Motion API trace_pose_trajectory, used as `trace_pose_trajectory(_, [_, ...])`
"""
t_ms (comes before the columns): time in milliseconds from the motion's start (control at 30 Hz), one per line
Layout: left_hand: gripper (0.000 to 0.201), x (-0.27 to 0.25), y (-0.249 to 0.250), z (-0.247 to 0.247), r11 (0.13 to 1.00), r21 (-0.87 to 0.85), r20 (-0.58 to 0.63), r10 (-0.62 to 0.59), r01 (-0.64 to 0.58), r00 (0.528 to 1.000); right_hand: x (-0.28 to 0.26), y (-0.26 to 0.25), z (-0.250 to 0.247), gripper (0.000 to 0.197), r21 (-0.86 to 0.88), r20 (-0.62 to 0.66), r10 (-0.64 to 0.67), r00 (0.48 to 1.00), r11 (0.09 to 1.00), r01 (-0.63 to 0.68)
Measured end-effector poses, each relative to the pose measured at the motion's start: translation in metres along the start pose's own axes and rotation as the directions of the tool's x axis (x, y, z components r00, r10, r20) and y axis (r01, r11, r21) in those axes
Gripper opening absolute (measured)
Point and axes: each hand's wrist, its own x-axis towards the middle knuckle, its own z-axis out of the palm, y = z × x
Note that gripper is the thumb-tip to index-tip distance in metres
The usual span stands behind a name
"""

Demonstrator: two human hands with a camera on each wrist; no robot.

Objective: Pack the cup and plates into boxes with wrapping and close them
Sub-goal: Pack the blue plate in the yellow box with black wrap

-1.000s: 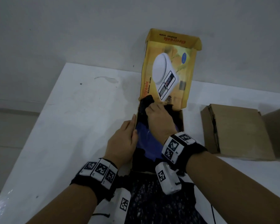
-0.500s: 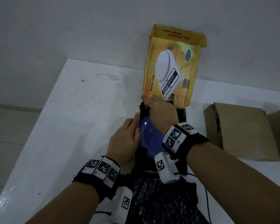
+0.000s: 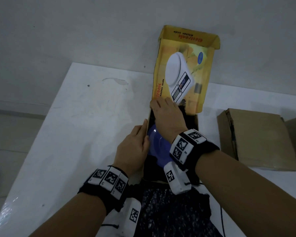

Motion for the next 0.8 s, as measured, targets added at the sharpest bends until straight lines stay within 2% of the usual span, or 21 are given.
trace_pose_trajectory(67, [0.058,0.000,0.000,0.000,1.000,0.010,0.003,0.002,-0.002,1.000,-0.002,-0.007,-0.004,0.036,0.023,0.065,-0.014,0.998,1.000,0.012])
trace_pose_trajectory(167, [0.062,0.001,0.000,0.001,1.000,0.016,0.001,0.002,-0.002,1.000,-0.005,-0.003,-0.004,0.046,-0.012,0.213,0.042,0.976,0.999,-0.040])
trace_pose_trajectory(267, [0.066,0.001,-0.001,0.002,1.000,0.006,-0.005,-0.004,0.004,1.000,-0.008,0.001,-0.004,0.059,0.030,0.258,0.029,0.966,0.999,-0.038])
trace_pose_trajectory(333, [0.067,0.001,-0.002,0.003,1.000,-0.005,-0.008,-0.006,0.006,1.000,-0.010,0.008,-0.008,0.064,0.041,0.231,-0.028,0.973,0.999,0.019])
trace_pose_trajectory(367, [0.067,0.001,-0.002,0.003,1.000,-0.007,-0.009,-0.004,0.004,1.000,-0.013,0.013,-0.009,0.060,0.001,0.180,-0.043,0.983,0.999,0.043])
trace_pose_trajectory(467, [0.067,0.000,-0.001,0.002,1.000,-0.010,-0.013,0.001,-0.001,1.000,-0.025,0.027,-0.001,0.033,-0.104,-0.030,0.048,0.998,0.993,-0.051])
trace_pose_trajectory(500, [0.067,0.000,-0.001,0.002,1.000,-0.013,-0.010,0.002,-0.002,1.000,-0.029,0.029,0.000,0.027,-0.131,-0.028,0.078,0.997,0.988,-0.081])
trace_pose_trajectory(567, [0.067,0.000,-0.001,0.002,1.000,-0.016,-0.002,0.005,-0.005,1.000,-0.036,0.031,0.002,0.023,-0.173,0.030,0.093,0.995,0.981,-0.087])
trace_pose_trajectory(633, [0.063,0.000,-0.002,0.002,1.000,-0.008,-0.005,0.007,-0.007,1.000,-0.037,0.034,0.005,0.037,-0.178,0.080,0.090,0.993,0.981,-0.074])
trace_pose_trajectory(700, [0.060,0.000,-0.002,0.002,1.000,-0.008,-0.004,0.001,-0.001,1.000,-0.037,0.033,0.005,0.046,-0.136,0.124,0.080,0.989,0.989,-0.063])
trace_pose_trajectory(800, [0.061,0.000,-0.003,0.002,1.000,-0.016,-0.003,0.000,0.000,1.000,-0.036,0.039,0.006,0.044,-0.049,0.270,0.075,0.960,0.997,-0.064])
